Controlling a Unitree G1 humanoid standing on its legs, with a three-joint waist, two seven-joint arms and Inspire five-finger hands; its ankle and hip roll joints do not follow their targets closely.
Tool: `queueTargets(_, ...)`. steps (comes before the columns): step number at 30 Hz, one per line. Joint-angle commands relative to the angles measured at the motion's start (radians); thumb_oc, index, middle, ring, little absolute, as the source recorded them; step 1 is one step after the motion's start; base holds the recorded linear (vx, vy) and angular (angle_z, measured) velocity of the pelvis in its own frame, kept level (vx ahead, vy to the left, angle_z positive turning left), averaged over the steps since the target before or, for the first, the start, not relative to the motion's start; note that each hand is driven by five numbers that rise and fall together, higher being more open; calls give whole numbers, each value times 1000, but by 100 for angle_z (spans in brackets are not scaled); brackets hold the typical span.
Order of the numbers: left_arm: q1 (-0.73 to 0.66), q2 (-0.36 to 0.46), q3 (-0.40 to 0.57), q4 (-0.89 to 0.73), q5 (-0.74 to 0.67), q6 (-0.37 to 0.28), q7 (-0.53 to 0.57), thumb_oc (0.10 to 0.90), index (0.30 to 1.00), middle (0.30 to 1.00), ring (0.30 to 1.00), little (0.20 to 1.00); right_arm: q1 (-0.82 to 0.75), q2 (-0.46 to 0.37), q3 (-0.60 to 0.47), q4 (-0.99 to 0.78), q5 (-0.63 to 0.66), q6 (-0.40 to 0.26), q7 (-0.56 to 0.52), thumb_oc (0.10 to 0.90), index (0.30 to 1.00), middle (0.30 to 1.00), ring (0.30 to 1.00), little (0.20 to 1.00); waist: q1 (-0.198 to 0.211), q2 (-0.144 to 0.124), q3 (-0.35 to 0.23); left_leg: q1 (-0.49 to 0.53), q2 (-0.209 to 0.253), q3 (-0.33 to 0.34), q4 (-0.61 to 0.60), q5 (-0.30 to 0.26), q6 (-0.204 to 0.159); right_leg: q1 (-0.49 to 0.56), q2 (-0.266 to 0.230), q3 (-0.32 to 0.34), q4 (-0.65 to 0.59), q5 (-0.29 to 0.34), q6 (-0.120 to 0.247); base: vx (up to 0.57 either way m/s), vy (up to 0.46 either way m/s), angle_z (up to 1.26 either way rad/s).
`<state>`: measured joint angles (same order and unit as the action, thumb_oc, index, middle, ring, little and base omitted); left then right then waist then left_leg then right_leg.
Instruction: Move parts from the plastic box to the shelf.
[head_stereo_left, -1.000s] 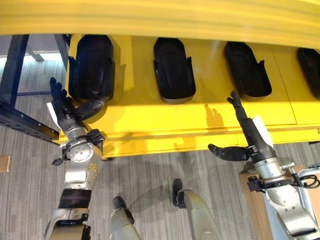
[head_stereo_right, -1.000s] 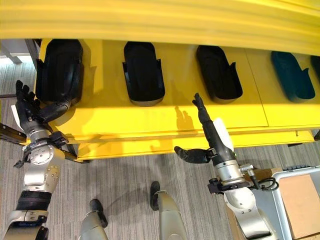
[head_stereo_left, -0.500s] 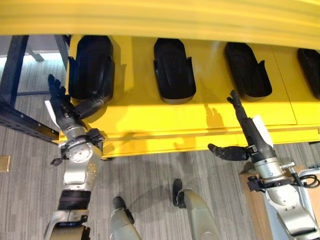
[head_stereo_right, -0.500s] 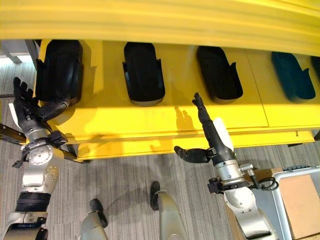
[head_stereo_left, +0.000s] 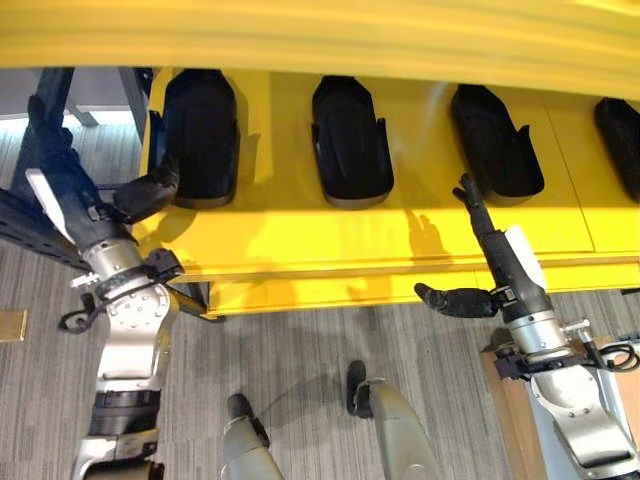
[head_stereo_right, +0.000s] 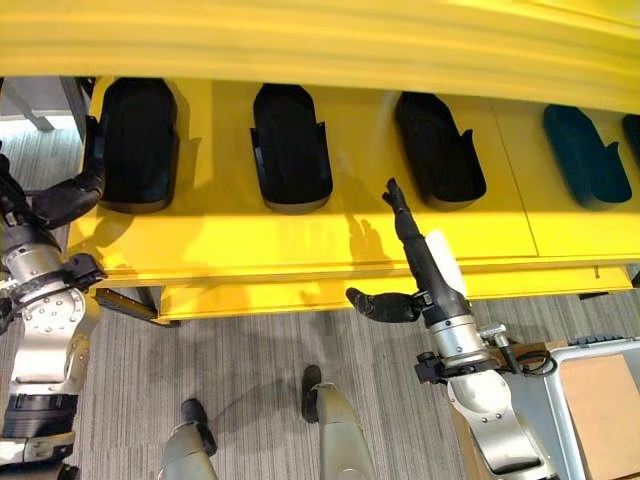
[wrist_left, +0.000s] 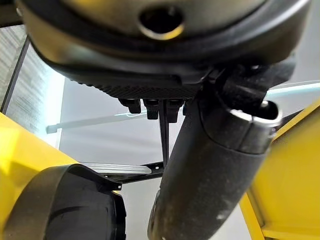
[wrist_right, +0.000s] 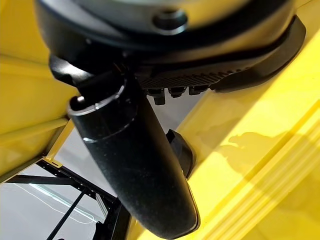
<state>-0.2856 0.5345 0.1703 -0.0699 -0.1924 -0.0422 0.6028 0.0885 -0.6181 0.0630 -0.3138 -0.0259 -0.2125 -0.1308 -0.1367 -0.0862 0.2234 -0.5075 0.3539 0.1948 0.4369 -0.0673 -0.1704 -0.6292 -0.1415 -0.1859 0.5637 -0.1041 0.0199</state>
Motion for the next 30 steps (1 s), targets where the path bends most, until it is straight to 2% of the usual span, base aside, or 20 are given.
queueTargets(1,-77,119,66,-184,141,-151,31,900,1000,1000,1000,1000,-47,-49,-79,-103,44,-104,-21,900,1000,1000,1000,1000,-3,29,-70,22,29,-38,-30,48,22,114,-41,48,-113,57,80,0,-3,5)
queueTargets(3,-70,119,66,-201,142,-156,23,900,1000,1000,1000,1000,-46,-48,-80,-103,45,-104,-21,900,1000,1000,1000,1000,-1,29,-69,26,29,-39,-31,48,22,118,-41,49,-113,56,79,1,-4,2)
queueTargets(4,-34,116,50,-254,121,-180,-30,900,1000,1000,1000,1000,-44,-44,-88,-107,50,-103,-18,900,1000,1000,1000,1000,-1,34,-64,41,26,-41,-33,48,22,137,-43,47,-114,55,80,0,0,0)
queueTargets(5,-32,115,51,-256,120,-179,-32,900,1000,1000,1000,1000,-43,-44,-89,-108,51,-103,-17,900,1000,1000,1000,1000,0,34,-62,44,26,-40,-34,49,22,140,-43,47,-115,55,80,0,0,0)
queueTargets(6,-4,108,26,-277,65,-206,-82,900,1000,1000,1000,1000,-46,-40,-90,-107,56,-99,-16,900,1000,1000,1000,1000,1,38,-58,60,25,-42,-41,50,23,157,-43,48,-118,54,80,-2,2,3)
queueTargets(7,-3,108,27,-278,63,-207,-83,900,1000,1000,1000,1000,-45,-40,-90,-108,56,-98,-15,900,1000,1000,1000,1000,1,38,-56,64,25,-41,-43,50,23,160,-43,48,-119,55,80,-3,2,4)
queueTargets(9,30,91,-20,-305,-58,-241,-166,900,1000,1000,1000,1000,-50,-35,-89,-113,61,-96,-16,900,1000,1000,1000,1000,0,42,-51,90,22,-39,-52,53,23,188,-43,48,-129,57,82,4,0,5)
queueTargets(11,52,89,-39,-307,-100,-241,-201,900,1000,1000,1000,1000,-52,-35,-89,-112,61,-92,-16,900,1000,1000,1000,1000,1,44,-48,105,21,-39,-58,54,24,206,-42,49,-135,58,83,14,-3,6)
queueTargets(13,128,58,-136,-334,-281,-239,-331,900,1000,1000,1000,1000,-73,-23,-64,-107,68,-82,-14,900,1000,1000,1000,1000,1,56,-47,174,11,-33,-97,63,26,286,-46,44,-180,66,94,39,-5,4)
queueTargets(14,129,58,-135,-334,-282,-240,-332,900,1000,1000,1000,1000,-73,-23,-63,-107,68,-82,-14,900,1000,1000,1000,1000,0,55,-45,178,11,-32,-99,64,26,290,-46,44,-182,67,94,39,5,5)
queueTargets(15,168,45,-180,-334,-376,-232,-404,900,1000,1000,1000,1000,-78,-18,-48,-103,79,-81,-3,900,1000,1000,1000,1000,-2,60,-51,212,2,-27,-123,69,28,324,-47,42,-206,74,101,0,0,0)
queueTargets(17,195,33,-204,-316,-426,-228,-434,900,1000,1000,1000,1000,-81,-19,-43,-106,80,-82,3,900,1000,1000,1000,1000,-3,61,-55,232,-2,-24,-138,75,29,343,-48,41,-223,79,105,16,2,0)
queueTargets(20,195,33,-204,-315,-427,-229,-436,900,1000,1000,1000,1000,-80,-19,-43,-106,80,-82,3,900,1000,1000,1000,1000,-3,61,-54,236,-2,-23,-141,76,29,345,-48,41,-225,80,105,40,0,0)
queueTargets(21,293,-18,-274,-263,-511,-187,-547,900,1000,1000,1000,1000,-73,13,-3,-73,144,-87,41,900,1000,1000,1000,1000,0,74,-102,319,-31,-7,-225,97,32,428,-51,28,-314,97,120,134,0,1)
queueTargets(24,311,-21,-280,-244,-513,-184,-559,900,1000,1000,1000,1000,-70,25,12,-65,178,-87,55,900,1000,1000,1000,1000,2,72,-113,342,-35,2,-252,111,33,449,-53,23,-341,108,121,71,6,-2)
queueTargets(25,372,-48,-306,-166,-488,-164,-586,900,1000,1000,1000,1000,-45,46,44,-35,279,-79,103,900,1000,1000,1000,1000,9,74,-144,397,-46,15,-315,126,31,502,-52,16,-410,126,128,87,22,11)
queueTargets(27,390,-58,-314,-145,-484,-159,-598,900,1000,1000,1000,1000,-34,52,50,-26,306,-79,112,900,1000,1000,1000,1000,12,75,-153,420,-50,24,-342,134,31,522,-52,14,-438,134,131,76,26,0)
queueTargets(28,421,-71,-324,-100,-462,-152,-608,900,1000,1000,1000,1000,-10,76,67,4,375,-68,131,900,1000,1000,1000,1000,16,76,-174,442,-56,31,-374,142,30,547,-53,8,-474,143,134,41,22,-9)
queueTargets(30,430,-72,-329,-89,-435,-150,-613,900,1000,1000,1000,1000,3,89,78,25,420,-61,139,900,1000,1000,1000,1000,19,76,-184,458,-60,34,-398,149,29,561,-53,4,-496,152,137,24,17,-2)
